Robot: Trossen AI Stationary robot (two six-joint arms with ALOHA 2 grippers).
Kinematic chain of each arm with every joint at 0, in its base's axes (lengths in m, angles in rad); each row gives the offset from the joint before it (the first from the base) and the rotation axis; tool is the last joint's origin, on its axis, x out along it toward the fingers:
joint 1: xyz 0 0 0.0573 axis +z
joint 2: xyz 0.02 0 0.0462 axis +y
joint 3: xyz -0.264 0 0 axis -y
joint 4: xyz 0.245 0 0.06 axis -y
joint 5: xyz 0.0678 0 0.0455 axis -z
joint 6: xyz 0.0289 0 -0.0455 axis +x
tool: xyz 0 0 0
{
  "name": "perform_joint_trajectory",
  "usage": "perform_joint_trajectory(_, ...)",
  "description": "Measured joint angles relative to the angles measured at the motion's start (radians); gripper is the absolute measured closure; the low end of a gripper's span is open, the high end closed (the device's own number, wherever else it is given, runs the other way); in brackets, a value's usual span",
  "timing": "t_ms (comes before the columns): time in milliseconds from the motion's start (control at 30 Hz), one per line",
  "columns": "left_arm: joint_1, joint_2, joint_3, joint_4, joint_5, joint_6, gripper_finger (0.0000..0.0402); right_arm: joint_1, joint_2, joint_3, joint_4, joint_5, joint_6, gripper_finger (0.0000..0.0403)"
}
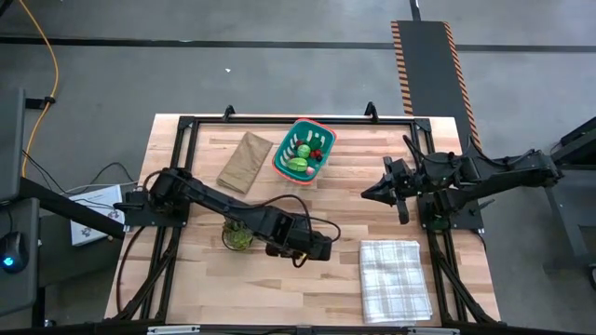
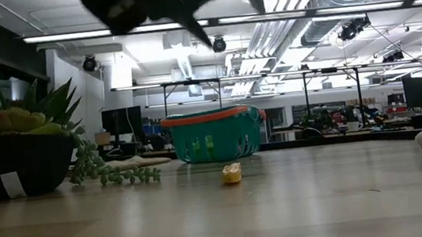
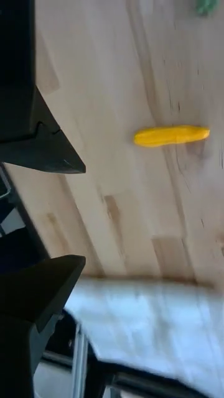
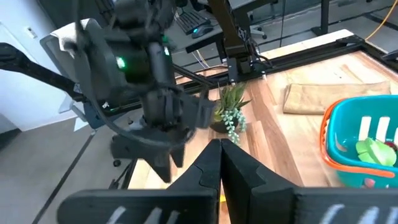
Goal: Pick and placing Produce into tupperware
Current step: Put the yellow corn in the green basket
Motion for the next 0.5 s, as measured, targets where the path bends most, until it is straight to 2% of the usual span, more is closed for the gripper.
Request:
perform_joint_trajectory(100, 0.000, 0.029, 0.094, -0.088, -0.005, 0.008, 0.0186, 0.000, 0.000, 0.000, -0.004, 0.000, -0.018, 0.0402)
perform_joint_trajectory(267, 0.000, 0.064, 0.227, -0.293, -0.071, 0.034, 0.0186, 0.000, -0.001, 0.000, -0.018, 0.000, -0.024, 0.0402)
perform_joint_trajectory(500, 0.001, 0.108, 0.238, -0.383, -0.090, 0.041, 0.0186, 0.000, -0.026, 0.000, -0.043, 0.000, -0.037, 0.0402)
